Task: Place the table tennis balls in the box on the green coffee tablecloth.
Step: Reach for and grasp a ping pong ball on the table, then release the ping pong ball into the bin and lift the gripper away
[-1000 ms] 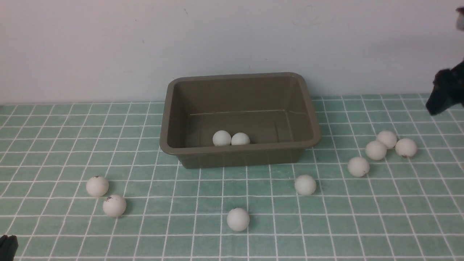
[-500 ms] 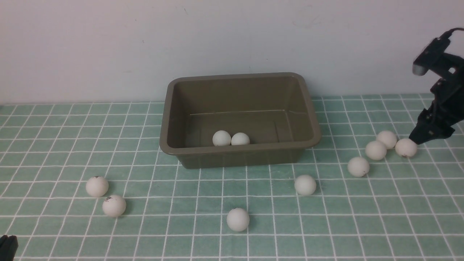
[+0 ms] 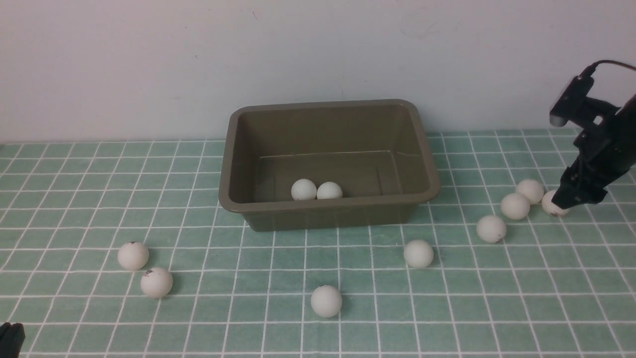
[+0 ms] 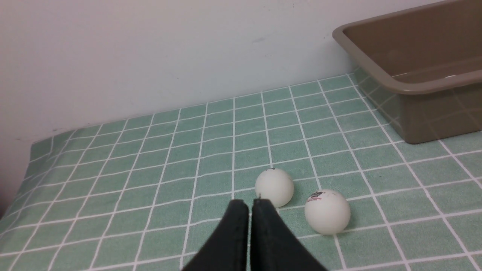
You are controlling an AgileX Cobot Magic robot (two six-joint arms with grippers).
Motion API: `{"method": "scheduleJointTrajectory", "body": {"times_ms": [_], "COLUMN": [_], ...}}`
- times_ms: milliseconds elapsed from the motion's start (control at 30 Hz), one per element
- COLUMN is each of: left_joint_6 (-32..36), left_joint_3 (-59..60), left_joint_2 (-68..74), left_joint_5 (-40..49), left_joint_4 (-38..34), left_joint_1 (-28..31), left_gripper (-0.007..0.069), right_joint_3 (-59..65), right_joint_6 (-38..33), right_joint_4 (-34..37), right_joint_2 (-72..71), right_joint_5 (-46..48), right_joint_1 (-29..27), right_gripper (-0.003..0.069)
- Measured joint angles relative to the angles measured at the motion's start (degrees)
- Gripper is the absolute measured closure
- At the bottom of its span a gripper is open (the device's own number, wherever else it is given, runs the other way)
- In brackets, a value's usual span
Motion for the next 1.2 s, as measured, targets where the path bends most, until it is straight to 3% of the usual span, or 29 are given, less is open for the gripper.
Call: {"method": "scheduleJointTrajectory", "body": {"times_ms": [300, 633, 800, 933, 1033, 1200], "left_joint_6": [0.0, 0.0, 0.0, 0.0, 0.0, 0.0], "left_joint_3": [0.0, 0.0, 0.0, 0.0, 0.0, 0.0], "left_joint_2": [0.0, 0.0, 0.0, 0.0, 0.0, 0.0], "left_joint_5": [0.0, 0.0, 0.0, 0.0, 0.0, 0.0], "left_joint_4": [0.0, 0.0, 0.0, 0.0, 0.0, 0.0], "left_joint_1": [0.0, 0.0, 0.0, 0.0, 0.0, 0.0], "left_gripper": [0.0629, 0.0629, 0.0629, 0.0629, 0.0629, 0.0629], "right_joint_3": [0.0, -0.2, -3.0, -12.4, -20.3, -28.2], "right_joint_6": [0.5, 3.8, 7.5, 14.8, 19.3, 21.0], "right_joint_4": [0.0, -1.1, -5.7, -9.5, -5.4, 13.0], "right_joint_2": [1.9, 2.8, 2.8, 2.8, 2.8, 2.8], "right_joint_5": [-1.2, -1.2, 3.1, 12.7, 16.2, 16.5], "right_joint_1": [0.0, 0.0, 0.0, 0.0, 0.4, 4.2], "right_gripper": [0.0161, 0.0300, 0.0300, 0.0300, 0.0300, 0.0300]}}
